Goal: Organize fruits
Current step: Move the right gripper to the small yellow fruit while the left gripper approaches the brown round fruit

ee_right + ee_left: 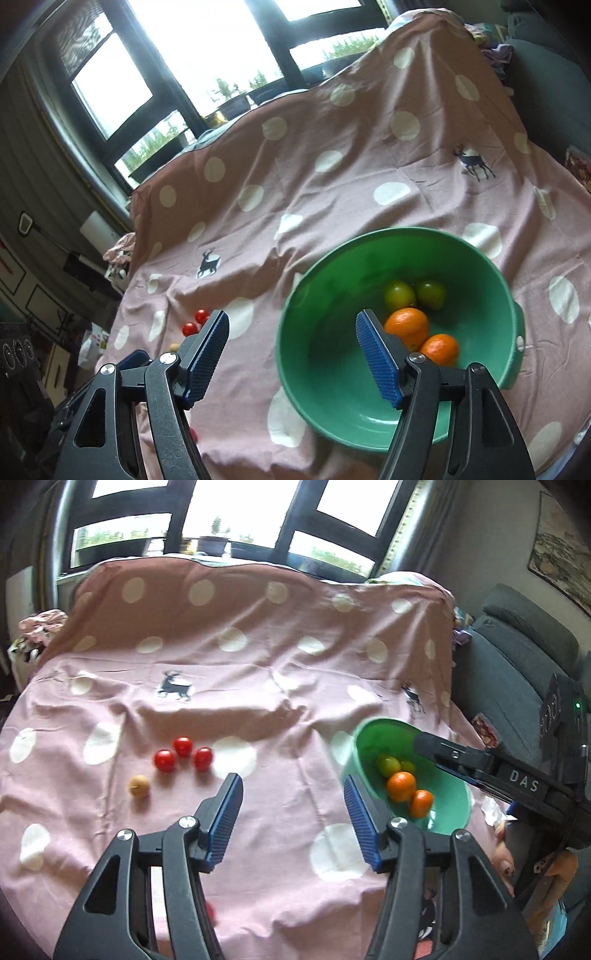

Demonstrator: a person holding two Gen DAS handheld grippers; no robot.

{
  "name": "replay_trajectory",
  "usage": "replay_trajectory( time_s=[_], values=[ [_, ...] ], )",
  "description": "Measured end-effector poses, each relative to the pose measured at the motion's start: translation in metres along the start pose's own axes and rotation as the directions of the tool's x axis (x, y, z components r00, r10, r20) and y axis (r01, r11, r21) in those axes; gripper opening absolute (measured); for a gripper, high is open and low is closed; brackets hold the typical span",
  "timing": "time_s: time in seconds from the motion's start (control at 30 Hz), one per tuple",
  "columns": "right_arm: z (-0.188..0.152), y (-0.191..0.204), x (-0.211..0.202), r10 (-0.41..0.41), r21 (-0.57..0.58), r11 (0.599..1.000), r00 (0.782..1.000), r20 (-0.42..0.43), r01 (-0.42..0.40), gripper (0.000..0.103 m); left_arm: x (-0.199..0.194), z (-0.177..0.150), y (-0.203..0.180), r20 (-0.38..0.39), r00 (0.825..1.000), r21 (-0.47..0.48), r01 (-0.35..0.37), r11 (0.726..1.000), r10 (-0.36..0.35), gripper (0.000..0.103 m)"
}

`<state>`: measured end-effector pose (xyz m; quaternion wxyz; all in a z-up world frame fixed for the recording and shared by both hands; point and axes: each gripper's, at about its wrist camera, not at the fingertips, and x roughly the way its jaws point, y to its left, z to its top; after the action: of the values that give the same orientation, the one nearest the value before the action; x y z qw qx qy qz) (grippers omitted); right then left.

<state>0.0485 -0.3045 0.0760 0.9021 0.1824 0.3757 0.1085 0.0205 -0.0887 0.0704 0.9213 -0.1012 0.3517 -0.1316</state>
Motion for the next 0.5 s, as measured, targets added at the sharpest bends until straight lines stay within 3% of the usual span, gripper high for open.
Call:
replay_trajectory(
  time_s=[0.07, 0.13, 0.23, 0.37, 0.5],
  values=[
    [-0.003, 0.014, 0.009, 0.024, -0.03, 0.999, 0.999, -0.024, -0.025, 0.072, -0.008, -0.005, 0.024, 0.007, 0.998, -0.04, -0.066, 0.997, 0.067, 0.059],
    [-0.007, 0.029, 0.021, 0.056, -0.059, 0.996, 0.996, -0.068, -0.06, 0.072, -0.008, -0.013, 0.046, -0.035, 0.992, -0.085, -0.122, 0.989, 0.12, 0.059],
    [-0.017, 0.051, 0.04, 0.122, -0.087, 0.987, 0.981, -0.15, -0.136, 0.072, -0.006, -0.029, 0.069, -0.088, 0.984, -0.123, -0.163, 0.979, 0.153, 0.059],
    [-0.034, 0.079, 0.067, 0.22, -0.096, 0.962, 0.933, -0.284, -0.256, 0.072, -0.002, -0.045, 0.085, -0.14, 0.969, -0.127, -0.22, 0.967, 0.202, 0.058],
    [-0.051, 0.096, 0.087, 0.263, -0.093, 0.943, 0.888, -0.378, -0.319, 0.072, 0.004, -0.052, 0.096, -0.172, 0.973, -0.16, -0.179, 0.971, 0.151, 0.058]
  ],
)
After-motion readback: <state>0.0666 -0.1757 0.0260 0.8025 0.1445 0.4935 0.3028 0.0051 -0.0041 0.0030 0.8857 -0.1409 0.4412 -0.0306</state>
